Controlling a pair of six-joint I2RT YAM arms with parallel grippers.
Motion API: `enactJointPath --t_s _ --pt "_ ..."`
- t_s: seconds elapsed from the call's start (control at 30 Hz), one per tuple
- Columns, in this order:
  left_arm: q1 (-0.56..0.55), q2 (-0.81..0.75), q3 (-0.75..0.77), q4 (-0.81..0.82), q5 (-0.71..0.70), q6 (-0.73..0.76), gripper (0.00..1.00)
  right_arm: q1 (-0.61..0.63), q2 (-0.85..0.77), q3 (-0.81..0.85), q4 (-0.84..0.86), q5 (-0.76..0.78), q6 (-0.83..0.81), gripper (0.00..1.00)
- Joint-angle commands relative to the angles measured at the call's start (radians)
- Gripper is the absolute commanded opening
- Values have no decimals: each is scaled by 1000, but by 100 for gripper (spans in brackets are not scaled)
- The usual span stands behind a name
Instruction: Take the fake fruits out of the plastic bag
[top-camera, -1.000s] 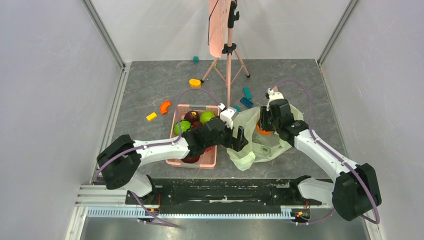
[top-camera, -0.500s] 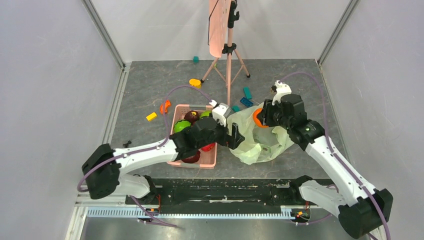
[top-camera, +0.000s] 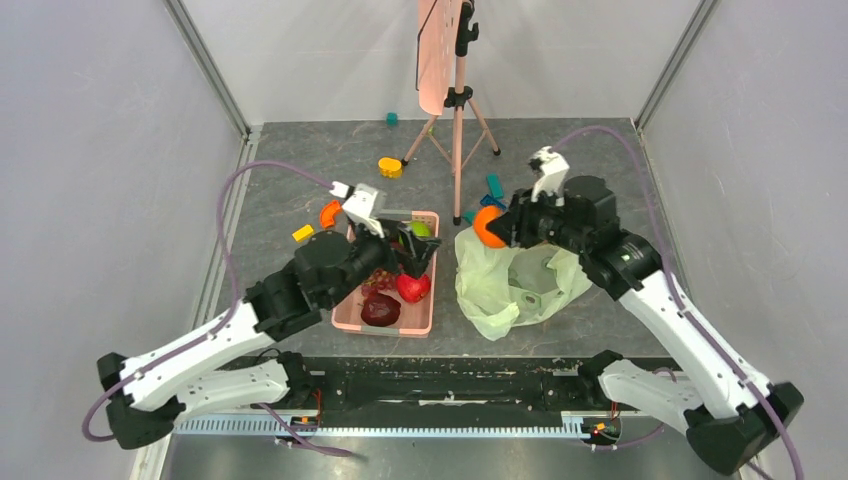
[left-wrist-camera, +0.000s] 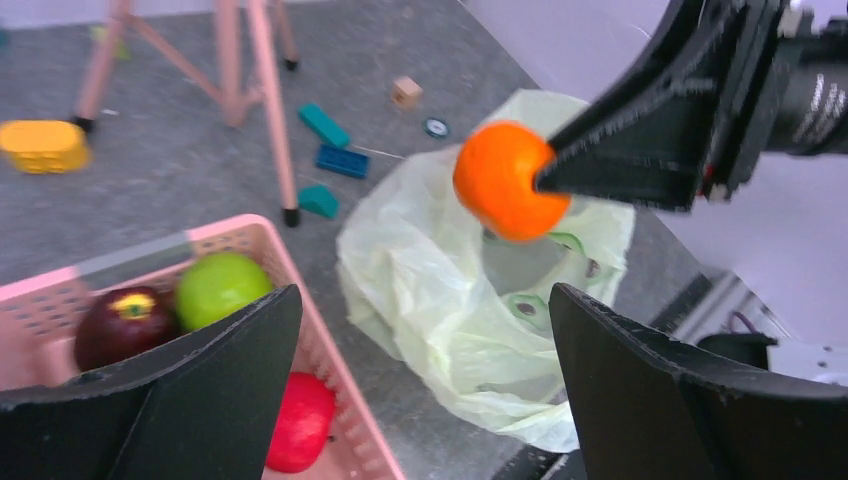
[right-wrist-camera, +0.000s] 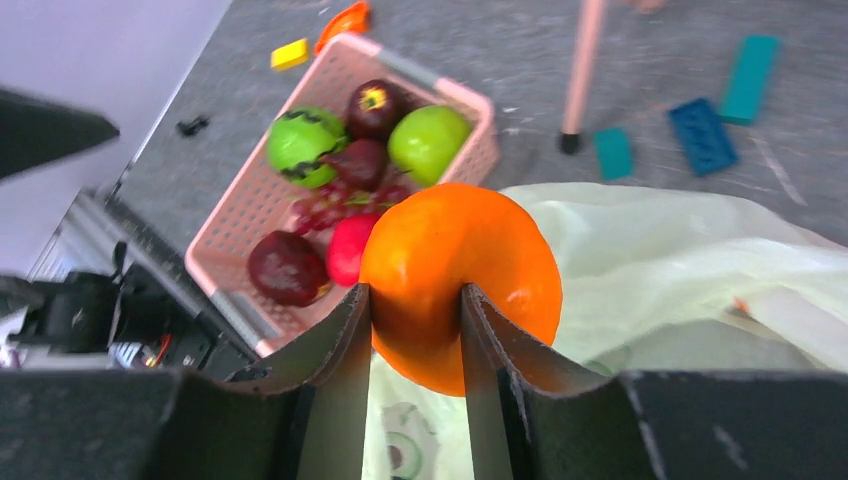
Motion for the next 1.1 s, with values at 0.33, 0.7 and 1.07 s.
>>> enactJointPath --t_s 0.33,0.7,1.07 --pt "6 -359 87 -369 -407 146 100 471 452 249 192 94 27 33" --pt "6 -425 64 -393 -447 135 100 584 774 400 220 81 51 32" --pt "5 -426 49 -383 -446 142 100 606 923 521 176 66 35 44"
